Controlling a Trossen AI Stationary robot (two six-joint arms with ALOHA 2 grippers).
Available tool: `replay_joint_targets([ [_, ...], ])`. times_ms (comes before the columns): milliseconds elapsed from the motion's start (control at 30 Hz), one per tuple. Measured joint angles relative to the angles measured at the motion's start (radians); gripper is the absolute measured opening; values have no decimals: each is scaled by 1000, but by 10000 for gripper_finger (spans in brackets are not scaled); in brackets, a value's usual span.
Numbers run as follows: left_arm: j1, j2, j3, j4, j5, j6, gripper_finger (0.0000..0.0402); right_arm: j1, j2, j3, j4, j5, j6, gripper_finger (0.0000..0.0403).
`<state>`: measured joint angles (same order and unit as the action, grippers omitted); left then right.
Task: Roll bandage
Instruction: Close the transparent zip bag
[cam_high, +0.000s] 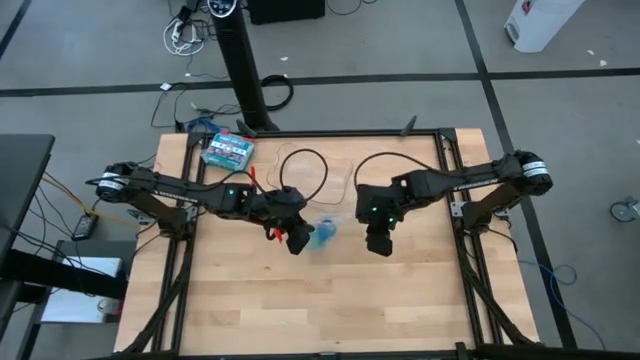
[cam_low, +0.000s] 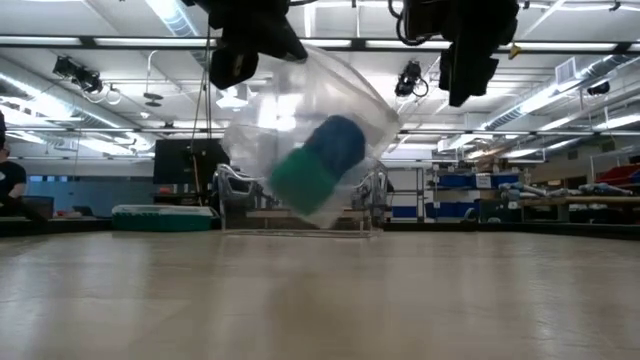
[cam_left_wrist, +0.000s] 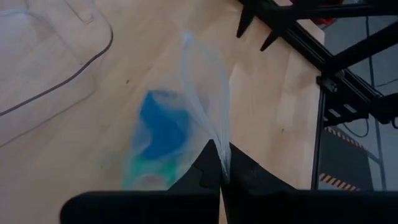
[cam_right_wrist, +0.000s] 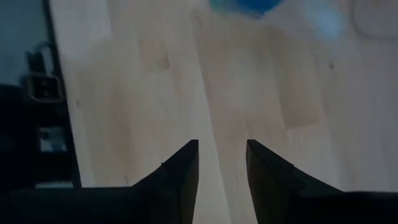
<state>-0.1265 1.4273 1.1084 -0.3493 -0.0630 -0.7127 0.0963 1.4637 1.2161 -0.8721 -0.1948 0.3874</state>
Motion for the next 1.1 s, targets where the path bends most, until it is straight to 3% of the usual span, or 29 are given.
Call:
replay_joint_targets([
  [267, 0, 0, 0, 7, -2, 20, 5, -7, -88, -28, 204, 2, -23, 123],
  [533, 0, 0, 0, 9, -17, 58, 5, -16, -43, -28, 316, 16, -31, 123],
  [1100, -26, 110, 2, 4, 39, 54, 5, -21, -42, -28, 315, -34, -4, 121],
])
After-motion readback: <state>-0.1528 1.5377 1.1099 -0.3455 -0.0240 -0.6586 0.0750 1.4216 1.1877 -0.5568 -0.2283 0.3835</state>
